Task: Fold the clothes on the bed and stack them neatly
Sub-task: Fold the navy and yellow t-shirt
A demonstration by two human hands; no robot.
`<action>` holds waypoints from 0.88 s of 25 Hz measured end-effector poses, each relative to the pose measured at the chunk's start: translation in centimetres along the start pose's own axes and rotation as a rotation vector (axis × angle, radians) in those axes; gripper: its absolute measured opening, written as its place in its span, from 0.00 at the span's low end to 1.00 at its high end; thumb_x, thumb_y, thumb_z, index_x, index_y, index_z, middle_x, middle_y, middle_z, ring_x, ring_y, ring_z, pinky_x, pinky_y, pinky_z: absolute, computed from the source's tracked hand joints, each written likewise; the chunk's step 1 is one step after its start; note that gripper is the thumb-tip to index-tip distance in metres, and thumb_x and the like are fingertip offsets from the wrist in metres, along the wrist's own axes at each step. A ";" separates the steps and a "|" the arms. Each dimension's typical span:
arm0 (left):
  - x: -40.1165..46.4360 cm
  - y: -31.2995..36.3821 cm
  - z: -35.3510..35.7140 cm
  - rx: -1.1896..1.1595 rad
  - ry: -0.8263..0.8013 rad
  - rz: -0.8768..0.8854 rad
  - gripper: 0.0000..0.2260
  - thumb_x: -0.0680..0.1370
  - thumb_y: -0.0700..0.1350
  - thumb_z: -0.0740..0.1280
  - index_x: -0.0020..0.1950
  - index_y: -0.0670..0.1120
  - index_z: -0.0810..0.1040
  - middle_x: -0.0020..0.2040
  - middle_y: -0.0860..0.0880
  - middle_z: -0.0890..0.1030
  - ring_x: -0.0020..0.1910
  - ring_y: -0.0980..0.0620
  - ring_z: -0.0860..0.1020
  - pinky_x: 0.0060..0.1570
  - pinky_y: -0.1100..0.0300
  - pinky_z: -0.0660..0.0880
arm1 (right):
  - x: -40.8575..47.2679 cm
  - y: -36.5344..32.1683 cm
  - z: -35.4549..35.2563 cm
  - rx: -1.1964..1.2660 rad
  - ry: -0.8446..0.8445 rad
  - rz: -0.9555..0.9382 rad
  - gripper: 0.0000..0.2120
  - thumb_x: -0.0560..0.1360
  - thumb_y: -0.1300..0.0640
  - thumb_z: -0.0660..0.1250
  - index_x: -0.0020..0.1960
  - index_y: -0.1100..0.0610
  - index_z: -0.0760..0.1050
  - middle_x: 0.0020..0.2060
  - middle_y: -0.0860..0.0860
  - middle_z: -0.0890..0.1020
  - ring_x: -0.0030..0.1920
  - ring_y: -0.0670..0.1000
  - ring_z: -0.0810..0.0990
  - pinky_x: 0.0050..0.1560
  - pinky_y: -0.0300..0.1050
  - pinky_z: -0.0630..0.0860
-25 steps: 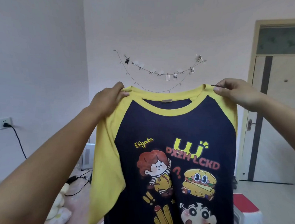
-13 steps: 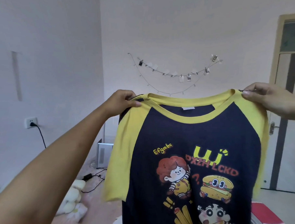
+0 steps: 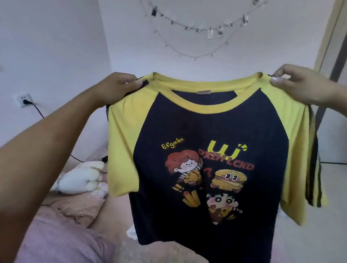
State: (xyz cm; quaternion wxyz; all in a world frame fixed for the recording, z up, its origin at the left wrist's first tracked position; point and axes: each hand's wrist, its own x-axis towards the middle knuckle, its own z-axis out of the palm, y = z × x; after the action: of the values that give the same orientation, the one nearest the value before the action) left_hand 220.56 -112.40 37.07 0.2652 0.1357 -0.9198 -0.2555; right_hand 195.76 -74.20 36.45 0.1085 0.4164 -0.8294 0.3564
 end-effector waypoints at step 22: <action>-8.6 -24.7 25.4 0.067 -0.406 -0.428 0.12 0.83 0.43 0.65 0.47 0.34 0.78 0.43 0.35 0.78 0.47 0.41 0.76 0.45 0.52 0.66 | -5.8 16.6 33.1 0.058 -0.489 0.405 0.08 0.83 0.59 0.65 0.54 0.65 0.74 0.53 0.64 0.77 0.55 0.62 0.75 0.53 0.52 0.68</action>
State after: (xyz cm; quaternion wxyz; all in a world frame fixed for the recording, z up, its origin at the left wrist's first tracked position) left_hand 216.33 -119.56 1.53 0.0114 0.2814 -0.9124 -0.2969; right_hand 190.52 -86.56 1.47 -0.1792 0.3189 -0.8864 0.2838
